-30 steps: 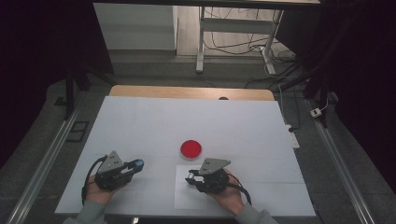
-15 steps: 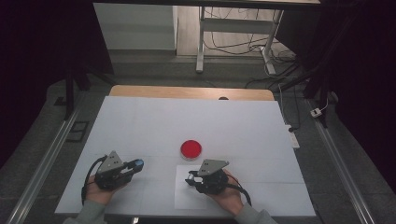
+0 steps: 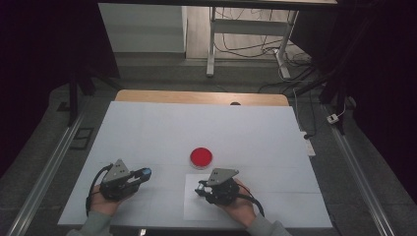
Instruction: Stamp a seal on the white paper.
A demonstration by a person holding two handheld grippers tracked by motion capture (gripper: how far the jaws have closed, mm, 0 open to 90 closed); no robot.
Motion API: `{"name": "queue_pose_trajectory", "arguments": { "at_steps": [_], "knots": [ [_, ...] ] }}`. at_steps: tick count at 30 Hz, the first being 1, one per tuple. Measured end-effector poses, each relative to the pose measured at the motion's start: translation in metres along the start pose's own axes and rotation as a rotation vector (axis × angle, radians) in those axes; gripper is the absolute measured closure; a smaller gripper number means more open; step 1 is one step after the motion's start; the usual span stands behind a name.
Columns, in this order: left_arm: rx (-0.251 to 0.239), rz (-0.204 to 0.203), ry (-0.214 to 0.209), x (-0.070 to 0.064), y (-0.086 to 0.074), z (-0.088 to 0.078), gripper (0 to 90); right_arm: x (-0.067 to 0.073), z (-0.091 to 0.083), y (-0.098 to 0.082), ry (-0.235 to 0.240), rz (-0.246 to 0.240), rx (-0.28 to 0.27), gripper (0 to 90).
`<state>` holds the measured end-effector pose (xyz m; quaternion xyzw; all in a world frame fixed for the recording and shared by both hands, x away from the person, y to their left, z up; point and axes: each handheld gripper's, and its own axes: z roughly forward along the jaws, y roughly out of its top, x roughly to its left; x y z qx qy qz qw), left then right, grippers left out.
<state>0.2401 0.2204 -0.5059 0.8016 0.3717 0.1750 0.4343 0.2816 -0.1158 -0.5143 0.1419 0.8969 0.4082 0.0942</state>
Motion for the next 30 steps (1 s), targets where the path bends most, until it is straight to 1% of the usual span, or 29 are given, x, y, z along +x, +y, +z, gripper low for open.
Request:
{"name": "queue_pose_trajectory", "arguments": {
  "at_steps": [3,10,14,16,20,27,30],
  "knots": [
    [0.001,0.001,-0.001,-0.0003,0.0001,0.0002,74.4,0.0015,0.0006,0.0002,-0.003,-0.001,0.001,67.5],
    [0.001,0.0,0.001,-0.0007,0.0001,0.0,74.4,0.0048,0.0021,0.0007,-0.026,-0.019,0.019,67.7],
    [0.0,-0.001,0.002,-0.0004,-0.0001,-0.0005,74.3,0.004,0.0025,0.0,-0.02,-0.007,0.021,67.7],
    [0.0,-0.001,0.002,-0.0006,-0.0001,-0.0004,74.3,0.0037,0.0025,-0.0002,-0.023,-0.012,0.026,67.7],
    [-0.001,-0.001,0.003,-0.0007,0.0,-0.0006,74.4,0.0028,0.0035,-0.0016,-0.012,-0.003,0.012,67.7],
    [-0.004,-0.004,0.005,0.0002,-0.0001,-0.0011,74.4,0.0022,0.0036,-0.0027,-0.012,0.006,0.012,67.7],
    [-0.004,-0.003,0.005,0.0003,-0.0002,-0.0011,74.3,0.0028,0.0034,-0.0026,-0.016,0.002,0.014,67.7]
  ]
}}
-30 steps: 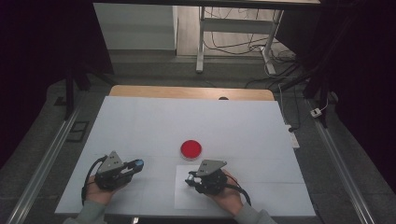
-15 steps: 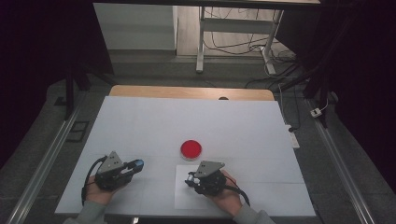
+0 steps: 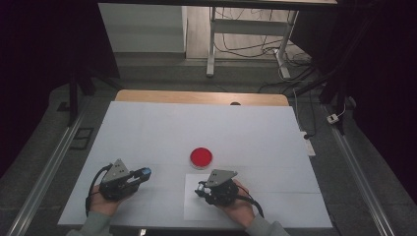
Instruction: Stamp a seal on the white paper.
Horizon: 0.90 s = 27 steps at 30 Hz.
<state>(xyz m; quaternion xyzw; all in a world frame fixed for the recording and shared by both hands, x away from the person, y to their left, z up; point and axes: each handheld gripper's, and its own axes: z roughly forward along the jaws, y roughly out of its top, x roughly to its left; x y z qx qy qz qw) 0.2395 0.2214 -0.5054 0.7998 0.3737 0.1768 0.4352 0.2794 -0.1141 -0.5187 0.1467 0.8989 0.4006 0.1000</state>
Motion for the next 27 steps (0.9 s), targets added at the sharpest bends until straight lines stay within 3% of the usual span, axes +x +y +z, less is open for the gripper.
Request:
{"name": "queue_pose_trajectory", "arguments": {
  "at_steps": [22,27],
  "knots": [
    [-0.004,0.0,0.004,0.001,0.0001,-0.0016,74.3,0.0002,-0.0006,0.0,-0.002,-0.001,-0.001,67.5],
    [-0.005,-0.001,0.005,0.0015,-0.0001,-0.0011,74.3,-0.0011,-0.004,0.0013,0.007,0.014,-0.025,67.2]
  ]
}}
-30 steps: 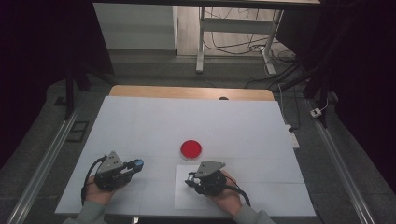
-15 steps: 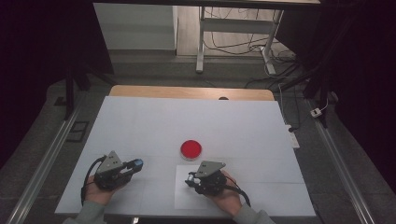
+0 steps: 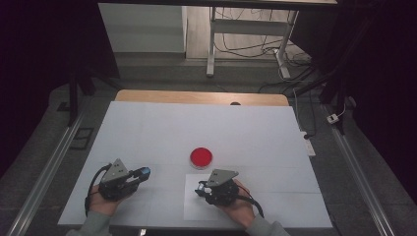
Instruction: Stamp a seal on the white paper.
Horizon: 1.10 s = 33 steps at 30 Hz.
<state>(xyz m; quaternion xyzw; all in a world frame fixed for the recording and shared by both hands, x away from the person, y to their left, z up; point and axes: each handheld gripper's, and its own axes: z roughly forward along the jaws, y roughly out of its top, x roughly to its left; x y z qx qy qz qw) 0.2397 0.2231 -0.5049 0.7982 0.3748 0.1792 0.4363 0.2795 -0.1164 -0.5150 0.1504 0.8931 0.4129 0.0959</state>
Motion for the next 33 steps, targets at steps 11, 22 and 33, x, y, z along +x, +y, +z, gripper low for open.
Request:
{"name": "queue_pose_trajectory", "arguments": {
  "at_steps": [11,22,33],
  "knots": [
    [0.0,0.0,-0.001,0.0,0.0,0.0,74.3,-0.005,-0.016,0.005,0.017,0.05,-0.086,67.2],
    [0.002,0.0,-0.004,-0.001,0.0,0.001,74.3,-0.005,-0.027,0.011,0.014,0.056,-0.14,67.2],
    [0.002,-0.002,-0.004,-0.001,0.0,0.001,74.3,-0.009,-0.034,0.013,0.002,0.08,-0.172,67.1]
  ]
}}
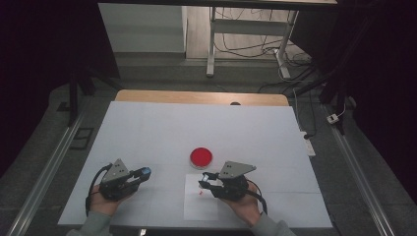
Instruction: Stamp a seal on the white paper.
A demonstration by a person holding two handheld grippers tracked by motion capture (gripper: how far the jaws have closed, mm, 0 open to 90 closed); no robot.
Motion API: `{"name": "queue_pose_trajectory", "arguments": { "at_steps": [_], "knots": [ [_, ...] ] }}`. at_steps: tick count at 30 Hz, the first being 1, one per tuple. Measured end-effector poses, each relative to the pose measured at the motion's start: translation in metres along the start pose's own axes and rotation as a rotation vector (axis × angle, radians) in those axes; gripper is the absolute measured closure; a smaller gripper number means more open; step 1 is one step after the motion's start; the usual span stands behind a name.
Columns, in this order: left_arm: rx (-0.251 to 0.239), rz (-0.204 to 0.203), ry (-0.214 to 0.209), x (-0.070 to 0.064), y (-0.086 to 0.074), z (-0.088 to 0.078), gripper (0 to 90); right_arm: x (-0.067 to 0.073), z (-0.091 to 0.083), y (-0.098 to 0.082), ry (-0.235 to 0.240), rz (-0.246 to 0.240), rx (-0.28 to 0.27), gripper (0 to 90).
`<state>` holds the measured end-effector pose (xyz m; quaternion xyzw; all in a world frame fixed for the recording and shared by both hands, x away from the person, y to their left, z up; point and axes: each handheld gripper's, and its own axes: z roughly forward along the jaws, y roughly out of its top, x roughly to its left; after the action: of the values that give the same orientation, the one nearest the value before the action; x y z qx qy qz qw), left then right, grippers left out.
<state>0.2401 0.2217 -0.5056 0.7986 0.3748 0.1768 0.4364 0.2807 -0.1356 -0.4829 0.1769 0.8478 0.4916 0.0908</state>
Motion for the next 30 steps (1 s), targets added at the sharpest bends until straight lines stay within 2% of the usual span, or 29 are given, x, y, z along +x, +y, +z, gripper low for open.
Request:
{"name": "queue_pose_trajectory", "arguments": {
  "at_steps": [30],
  "knots": [
    [0.006,0.002,-0.005,-0.001,0.0,0.002,74.3,-0.011,-0.019,0.008,-0.049,0.046,-0.084,67.1]
  ]
}}
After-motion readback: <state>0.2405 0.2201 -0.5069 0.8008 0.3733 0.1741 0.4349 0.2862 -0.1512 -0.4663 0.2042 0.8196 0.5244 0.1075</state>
